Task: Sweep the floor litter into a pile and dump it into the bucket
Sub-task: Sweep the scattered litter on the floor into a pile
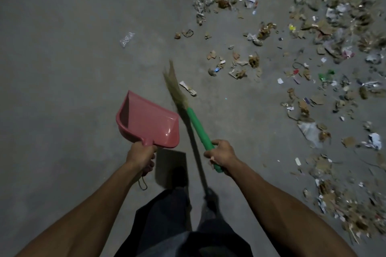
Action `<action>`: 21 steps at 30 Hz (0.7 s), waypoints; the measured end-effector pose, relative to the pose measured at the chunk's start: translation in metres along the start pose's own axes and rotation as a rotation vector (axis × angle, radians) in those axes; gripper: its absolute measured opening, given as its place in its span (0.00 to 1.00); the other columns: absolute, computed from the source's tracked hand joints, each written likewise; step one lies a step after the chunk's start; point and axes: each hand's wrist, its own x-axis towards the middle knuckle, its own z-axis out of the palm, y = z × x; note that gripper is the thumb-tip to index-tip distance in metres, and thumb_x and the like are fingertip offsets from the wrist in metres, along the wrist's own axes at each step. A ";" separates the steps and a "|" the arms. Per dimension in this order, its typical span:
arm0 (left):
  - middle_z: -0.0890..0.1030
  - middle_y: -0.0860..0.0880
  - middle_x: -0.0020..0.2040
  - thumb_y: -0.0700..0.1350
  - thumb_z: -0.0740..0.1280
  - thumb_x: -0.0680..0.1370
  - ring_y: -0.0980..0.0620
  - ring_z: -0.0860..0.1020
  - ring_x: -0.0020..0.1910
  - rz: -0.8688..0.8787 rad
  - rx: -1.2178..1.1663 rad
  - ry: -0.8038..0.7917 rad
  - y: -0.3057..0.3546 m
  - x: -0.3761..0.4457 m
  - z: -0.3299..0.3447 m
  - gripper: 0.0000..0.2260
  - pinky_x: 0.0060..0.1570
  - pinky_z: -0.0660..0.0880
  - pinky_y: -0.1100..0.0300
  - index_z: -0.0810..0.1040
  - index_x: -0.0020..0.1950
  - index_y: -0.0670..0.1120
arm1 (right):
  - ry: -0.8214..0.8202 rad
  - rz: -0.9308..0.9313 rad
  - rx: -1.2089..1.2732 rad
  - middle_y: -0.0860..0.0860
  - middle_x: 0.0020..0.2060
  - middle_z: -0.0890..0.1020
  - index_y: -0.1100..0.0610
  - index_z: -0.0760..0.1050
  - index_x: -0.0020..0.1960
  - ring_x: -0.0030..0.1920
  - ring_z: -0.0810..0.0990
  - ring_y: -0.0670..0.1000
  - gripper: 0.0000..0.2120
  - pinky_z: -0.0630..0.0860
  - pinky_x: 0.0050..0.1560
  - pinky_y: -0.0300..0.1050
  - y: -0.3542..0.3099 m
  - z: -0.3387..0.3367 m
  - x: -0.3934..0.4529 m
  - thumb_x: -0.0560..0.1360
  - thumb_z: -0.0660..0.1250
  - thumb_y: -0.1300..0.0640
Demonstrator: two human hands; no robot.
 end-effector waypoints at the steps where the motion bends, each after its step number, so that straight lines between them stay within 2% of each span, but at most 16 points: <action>1: 0.75 0.42 0.37 0.39 0.64 0.77 0.49 0.71 0.27 0.001 -0.010 -0.002 0.002 0.002 -0.002 0.02 0.21 0.66 0.62 0.74 0.45 0.41 | 0.003 0.021 0.074 0.59 0.33 0.83 0.60 0.78 0.57 0.31 0.82 0.58 0.26 0.78 0.35 0.49 -0.008 -0.004 0.009 0.59 0.74 0.60; 3: 0.75 0.42 0.38 0.39 0.63 0.78 0.49 0.71 0.28 0.005 -0.017 -0.016 0.007 0.004 -0.006 0.02 0.22 0.66 0.61 0.74 0.47 0.41 | 0.066 0.092 0.275 0.57 0.21 0.74 0.67 0.75 0.40 0.17 0.72 0.52 0.07 0.71 0.22 0.40 -0.024 -0.017 0.025 0.66 0.72 0.68; 4: 0.75 0.42 0.39 0.39 0.63 0.78 0.49 0.71 0.29 0.008 -0.019 -0.024 0.010 0.005 -0.007 0.02 0.22 0.66 0.61 0.74 0.47 0.41 | 0.112 0.127 0.388 0.58 0.22 0.71 0.67 0.71 0.35 0.14 0.69 0.50 0.08 0.68 0.18 0.36 -0.033 -0.025 0.034 0.70 0.69 0.72; 6: 0.74 0.42 0.39 0.39 0.64 0.78 0.49 0.70 0.29 0.016 -0.027 -0.033 0.019 0.008 -0.011 0.02 0.23 0.66 0.61 0.74 0.47 0.41 | 0.178 0.161 0.606 0.58 0.27 0.70 0.66 0.68 0.34 0.13 0.67 0.47 0.11 0.66 0.16 0.34 -0.051 -0.048 0.052 0.73 0.64 0.75; 9: 0.74 0.43 0.38 0.40 0.64 0.78 0.49 0.70 0.30 0.025 -0.046 -0.033 0.034 0.015 -0.015 0.02 0.24 0.66 0.60 0.74 0.46 0.42 | 0.270 0.122 0.801 0.57 0.30 0.69 0.65 0.70 0.40 0.13 0.67 0.46 0.08 0.67 0.17 0.33 -0.081 -0.080 0.072 0.73 0.64 0.75; 11: 0.74 0.43 0.38 0.39 0.64 0.78 0.48 0.70 0.30 0.032 -0.065 -0.027 0.044 0.021 -0.018 0.03 0.25 0.66 0.59 0.74 0.45 0.42 | 0.325 0.103 0.798 0.57 0.31 0.69 0.62 0.68 0.39 0.13 0.67 0.46 0.10 0.67 0.17 0.33 -0.095 -0.088 0.075 0.72 0.66 0.74; 14: 0.73 0.43 0.36 0.38 0.64 0.77 0.48 0.70 0.28 0.029 -0.084 -0.002 0.061 0.028 -0.022 0.02 0.24 0.64 0.61 0.74 0.44 0.41 | 0.294 0.004 0.667 0.57 0.28 0.71 0.62 0.70 0.35 0.16 0.69 0.48 0.11 0.66 0.18 0.36 -0.114 -0.080 0.059 0.71 0.70 0.71; 17: 0.73 0.42 0.37 0.39 0.65 0.78 0.48 0.69 0.28 0.028 -0.086 0.000 0.082 0.036 -0.029 0.04 0.23 0.63 0.62 0.74 0.44 0.41 | 0.207 -0.108 0.507 0.57 0.27 0.72 0.65 0.73 0.44 0.17 0.70 0.49 0.06 0.69 0.19 0.39 -0.124 -0.054 0.034 0.71 0.70 0.71; 21: 0.74 0.42 0.38 0.39 0.64 0.78 0.48 0.71 0.30 0.003 -0.091 0.045 0.111 0.057 -0.042 0.03 0.24 0.66 0.60 0.74 0.46 0.40 | 0.120 -0.214 0.110 0.59 0.38 0.82 0.51 0.75 0.58 0.34 0.81 0.60 0.21 0.80 0.37 0.56 -0.142 -0.020 0.042 0.68 0.71 0.65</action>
